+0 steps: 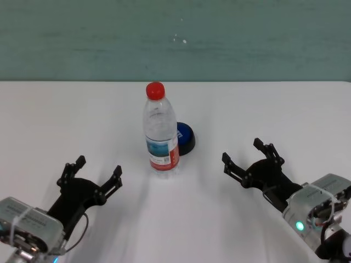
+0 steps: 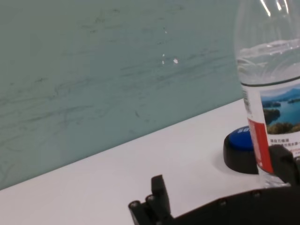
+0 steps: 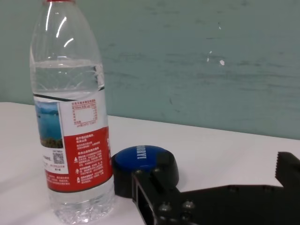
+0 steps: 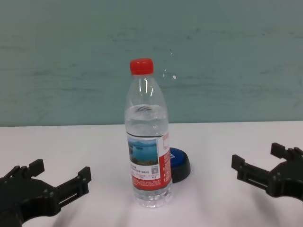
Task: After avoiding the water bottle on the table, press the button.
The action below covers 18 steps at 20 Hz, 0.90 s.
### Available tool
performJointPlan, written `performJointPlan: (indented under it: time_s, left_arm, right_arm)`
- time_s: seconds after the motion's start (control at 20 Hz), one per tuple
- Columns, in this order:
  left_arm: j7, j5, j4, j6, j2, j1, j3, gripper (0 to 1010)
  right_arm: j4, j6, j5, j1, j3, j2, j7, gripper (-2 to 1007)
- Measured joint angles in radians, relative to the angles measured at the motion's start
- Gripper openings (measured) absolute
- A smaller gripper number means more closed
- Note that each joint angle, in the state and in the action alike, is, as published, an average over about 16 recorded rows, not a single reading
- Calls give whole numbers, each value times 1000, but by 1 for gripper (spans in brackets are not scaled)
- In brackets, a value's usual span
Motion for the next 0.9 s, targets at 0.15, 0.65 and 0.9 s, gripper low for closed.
performJointPlan:
  time_s: [0.15,0.65,0.9]
  left_arm:
    - [0,0,0,0,0,0,0,1000]
    - [0,0,0,0,0,0,0,1000]
    - [0,0,0,0,0,0,0,1000]
  right_arm:
    - [2,2,-1,1,0,-1,2,1004]
    - [5,6,1,2,0,-1,6,1004]
    - [5,6,1,2,0,-1,5,1004]
